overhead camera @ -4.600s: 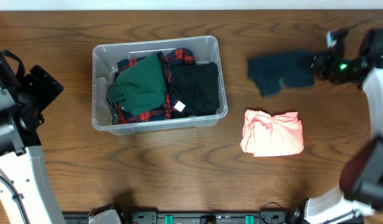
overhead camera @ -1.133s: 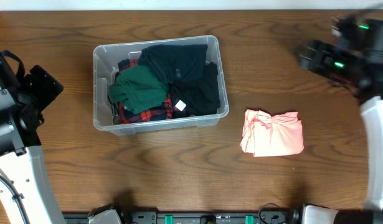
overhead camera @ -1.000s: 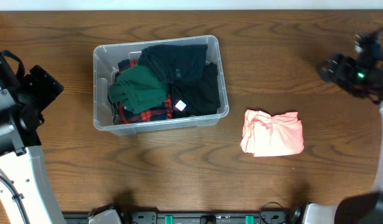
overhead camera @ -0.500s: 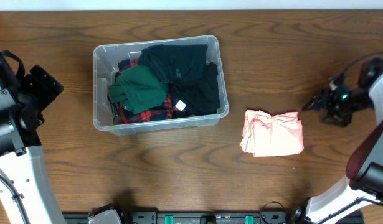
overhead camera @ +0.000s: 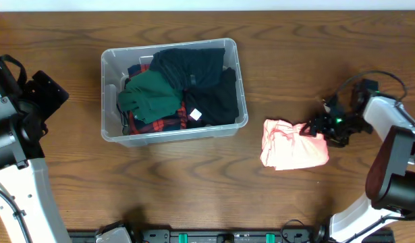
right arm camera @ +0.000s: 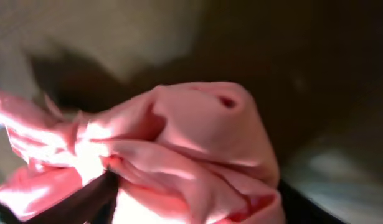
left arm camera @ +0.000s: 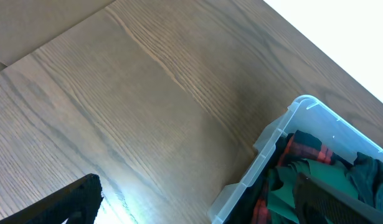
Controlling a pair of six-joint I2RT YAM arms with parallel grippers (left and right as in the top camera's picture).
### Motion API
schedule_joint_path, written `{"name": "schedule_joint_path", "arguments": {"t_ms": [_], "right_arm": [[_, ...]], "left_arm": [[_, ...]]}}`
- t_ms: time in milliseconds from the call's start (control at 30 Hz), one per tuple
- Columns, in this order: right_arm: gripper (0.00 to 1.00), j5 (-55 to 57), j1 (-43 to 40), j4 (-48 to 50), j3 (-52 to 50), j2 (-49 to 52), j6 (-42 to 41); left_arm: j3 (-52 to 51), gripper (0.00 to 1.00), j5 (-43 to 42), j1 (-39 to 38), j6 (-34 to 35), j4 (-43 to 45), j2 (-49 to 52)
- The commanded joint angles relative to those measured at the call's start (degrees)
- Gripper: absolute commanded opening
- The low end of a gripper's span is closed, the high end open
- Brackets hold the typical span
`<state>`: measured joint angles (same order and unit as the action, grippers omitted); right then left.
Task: Pack container
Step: 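Move the right gripper to the pink shirt and grasp it, then carry the pink shirt over the bin and lower it in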
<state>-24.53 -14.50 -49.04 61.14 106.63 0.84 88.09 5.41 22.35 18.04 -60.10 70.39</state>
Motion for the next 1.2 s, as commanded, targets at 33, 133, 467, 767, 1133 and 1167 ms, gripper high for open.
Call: {"name": "schedule_joint_path", "arguments": {"t_ms": [33, 133, 467, 767, 1133, 1167], "right_arm": [[0.35, 3.4, 2.2, 2.3, -4.0, 2.1, -4.6], [0.21, 3.3, 2.1, 2.1, -3.8, 1.4, -4.7], [0.05, -20.4, 2.2, -1.4, 0.7, -14.7, -1.2], [0.01, -37.6, 5.6, 12.0, 6.4, -30.1, -16.0], [0.01, -28.2, 23.9, 48.3, 6.4, -28.4, -45.6], [0.01, -26.1, 25.4, 48.7, 6.4, -27.6, -46.8]], "left_arm": [[0.7, 0.98, 0.9, 0.2, 0.3, -0.1, 0.1], [0.7, 0.98, 0.9, 0.2, 0.2, -0.1, 0.1], [0.7, 0.98, 0.9, 0.2, 0.2, -0.1, 0.1], [0.7, 0.98, 0.9, 0.2, 0.2, -0.1, 0.1], [0.7, 0.98, 0.9, 0.2, 0.2, -0.1, 0.1], [0.7, 0.98, 0.9, 0.2, 0.2, -0.1, 0.1]]}}
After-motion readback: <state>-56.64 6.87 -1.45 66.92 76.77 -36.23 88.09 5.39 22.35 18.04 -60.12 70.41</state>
